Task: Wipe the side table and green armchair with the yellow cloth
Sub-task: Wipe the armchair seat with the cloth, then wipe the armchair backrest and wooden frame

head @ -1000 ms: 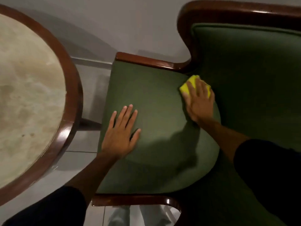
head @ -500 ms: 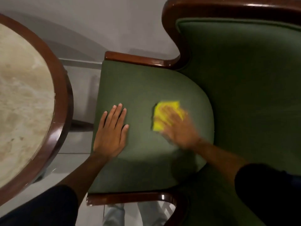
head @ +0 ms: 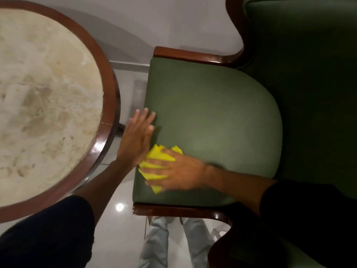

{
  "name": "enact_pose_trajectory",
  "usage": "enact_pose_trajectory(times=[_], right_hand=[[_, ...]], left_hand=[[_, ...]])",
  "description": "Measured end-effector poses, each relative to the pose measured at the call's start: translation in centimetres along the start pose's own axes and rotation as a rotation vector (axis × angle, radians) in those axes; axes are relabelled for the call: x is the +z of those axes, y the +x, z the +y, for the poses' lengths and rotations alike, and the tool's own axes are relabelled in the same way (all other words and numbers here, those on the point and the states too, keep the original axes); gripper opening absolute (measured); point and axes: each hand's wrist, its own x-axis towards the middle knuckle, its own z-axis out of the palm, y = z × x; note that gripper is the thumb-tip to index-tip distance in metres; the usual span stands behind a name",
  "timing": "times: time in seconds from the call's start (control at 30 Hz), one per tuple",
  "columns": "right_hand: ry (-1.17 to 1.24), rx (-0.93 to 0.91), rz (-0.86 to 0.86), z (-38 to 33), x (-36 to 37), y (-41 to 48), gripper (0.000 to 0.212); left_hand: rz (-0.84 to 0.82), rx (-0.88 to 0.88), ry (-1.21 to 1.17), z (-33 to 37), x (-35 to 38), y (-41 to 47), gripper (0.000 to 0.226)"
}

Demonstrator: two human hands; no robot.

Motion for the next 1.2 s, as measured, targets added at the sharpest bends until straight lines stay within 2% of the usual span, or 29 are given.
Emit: enact_pose_trajectory(times=[0.07, 0.13, 0.2, 0.27, 0.37, 0.47, 0.57, 0.67, 0.77, 0.8, 0.87, 0.97, 1.07, 1.13, 1.2], right_hand=[[0.043, 0.248, 0.01, 3.5, -0.8, 3.3, 0.042], [0.12, 0.64, -0.035, 7.8, -1.5, 3.3, 0.05], [0.203, 1.027, -0.056, 9.7, -2.4, 0.8, 0.052], [0.3, 1.258, -0.058, 8.3, -3.4, -2.0, 0.051], [0.625, 1.38, 0.015, 4.6, -4.9, -3.4, 0.05], [0.927, 1.479, 0.17, 3.8, -6.5, -3.7, 0.053], [1.142, 1.654, 0.214, 3.3, -7.9, -4.1, 0.053], [1.301, 1.697, 0.249, 2.1, -8.9, -3.3, 0.046], [1.358, 1.683, 0.28, 1.7, -10.3, -3.7, 0.042], [1.358, 1.663, 0.268, 1.6, -11.0, -3.7, 0.039], [1.305, 1.66, 0.311, 1.3, -12.7, -5.0, 0.04], [1.154, 1.778, 0.404, 0.9, -16.2, -7.7, 0.064], [0.943, 1.951, 0.526, 0.3, -21.2, -12.7, 0.084], [0.541, 1.96, 0.464, -0.8, -24.7, -16.7, 0.077], [0.13, 1.976, 0.43, -2.5, -28.1, -22.0, 0.066]], left_hand=[[0.11, -0.222, -0.219, -0.5, -0.7, -1.6, 0.057], [0.098, -0.32, -0.324, 0.0, -1.1, -3.0, 0.06], [0.01, -0.322, -0.321, 1.1, -1.0, -3.9, 0.059], [-0.017, -0.263, -0.221, 2.8, -0.5, -4.1, 0.048], [0.034, -0.31, -0.192, 6.8, 0.8, -4.3, 0.04], [-0.035, -0.49, -0.374, 9.9, 1.4, -3.6, 0.042], [-0.052, -0.576, -0.602, 11.4, 1.3, -2.5, 0.046], [-0.042, -0.672, -0.7, 11.9, 1.2, -1.4, 0.058], [-0.183, -0.633, -0.684, 12.9, 1.3, -1.1, 0.029], [-0.203, -0.641, -0.709, 13.4, 1.0, -1.1, 0.024], [-0.222, -0.651, -0.832, 15.6, 0.3, -1.6, 0.029], [-0.282, -0.647, -1.117, 20.5, -1.4, -1.7, 0.039], [-0.399, -0.541, -1.31, 26.7, -2.7, -1.2, 0.038], [-0.298, -0.407, -1.21, 30.5, -2.7, -1.2, 0.025], [-0.12, -0.202, -0.889, 34.6, -1.8, -1.1, 0.026]])
